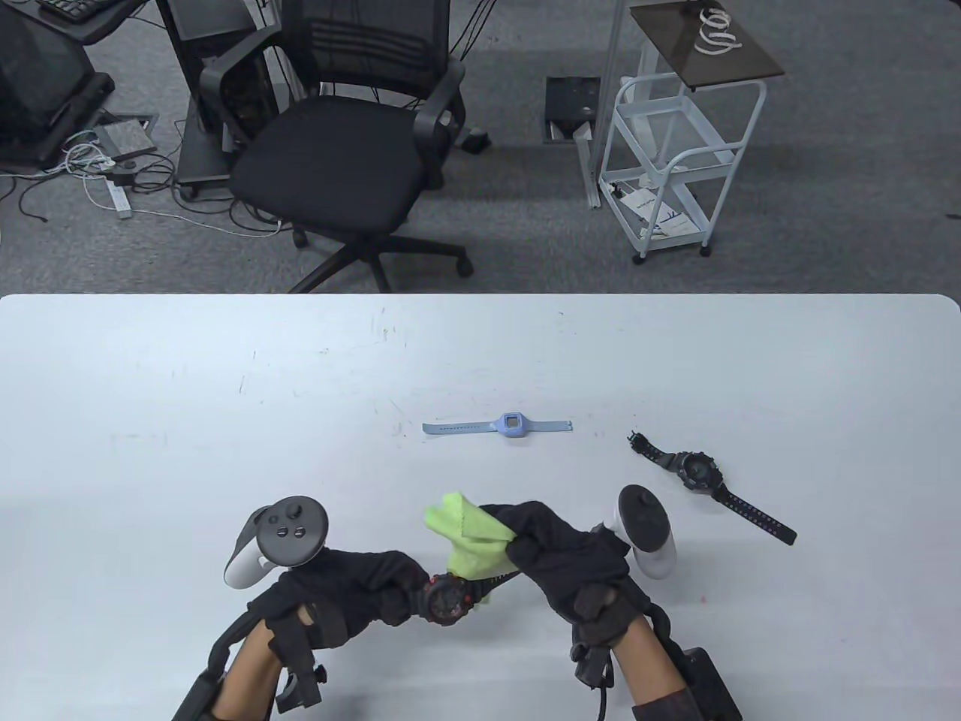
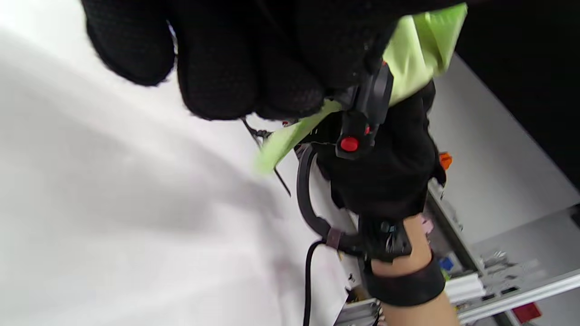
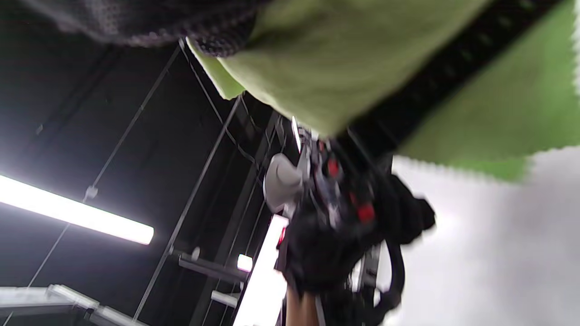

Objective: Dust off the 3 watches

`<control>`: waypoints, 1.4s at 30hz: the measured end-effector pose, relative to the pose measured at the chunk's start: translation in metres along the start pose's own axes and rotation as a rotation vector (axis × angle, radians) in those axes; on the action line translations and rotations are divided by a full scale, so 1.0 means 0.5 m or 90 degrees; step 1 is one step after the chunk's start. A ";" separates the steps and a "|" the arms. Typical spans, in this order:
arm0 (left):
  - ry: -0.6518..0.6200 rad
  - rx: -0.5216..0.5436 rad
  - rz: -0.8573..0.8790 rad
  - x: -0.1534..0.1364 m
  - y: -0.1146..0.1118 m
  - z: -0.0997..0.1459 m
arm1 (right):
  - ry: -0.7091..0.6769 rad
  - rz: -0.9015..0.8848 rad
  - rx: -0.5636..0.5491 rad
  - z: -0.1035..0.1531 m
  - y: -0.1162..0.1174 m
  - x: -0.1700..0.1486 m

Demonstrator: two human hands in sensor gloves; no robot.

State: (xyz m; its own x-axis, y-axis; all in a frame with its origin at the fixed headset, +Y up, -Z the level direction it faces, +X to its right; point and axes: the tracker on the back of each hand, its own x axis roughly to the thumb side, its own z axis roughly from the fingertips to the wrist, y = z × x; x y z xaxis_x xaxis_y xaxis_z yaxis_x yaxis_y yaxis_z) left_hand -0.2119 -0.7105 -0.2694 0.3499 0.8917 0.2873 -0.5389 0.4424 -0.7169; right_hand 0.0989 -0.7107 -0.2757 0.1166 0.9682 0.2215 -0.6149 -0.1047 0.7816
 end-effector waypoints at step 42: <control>0.003 0.064 0.077 -0.034 0.009 0.011 | 0.226 0.063 0.074 -0.024 0.036 -0.064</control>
State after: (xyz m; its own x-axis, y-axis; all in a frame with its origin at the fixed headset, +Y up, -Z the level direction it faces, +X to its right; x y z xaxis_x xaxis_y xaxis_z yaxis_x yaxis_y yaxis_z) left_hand -0.2242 -0.7232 -0.2739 0.2808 0.9388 0.1994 -0.6510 0.3389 -0.6792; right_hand 0.0748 -0.7405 -0.2757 -0.2284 0.9686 0.0987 -0.5152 -0.2063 0.8319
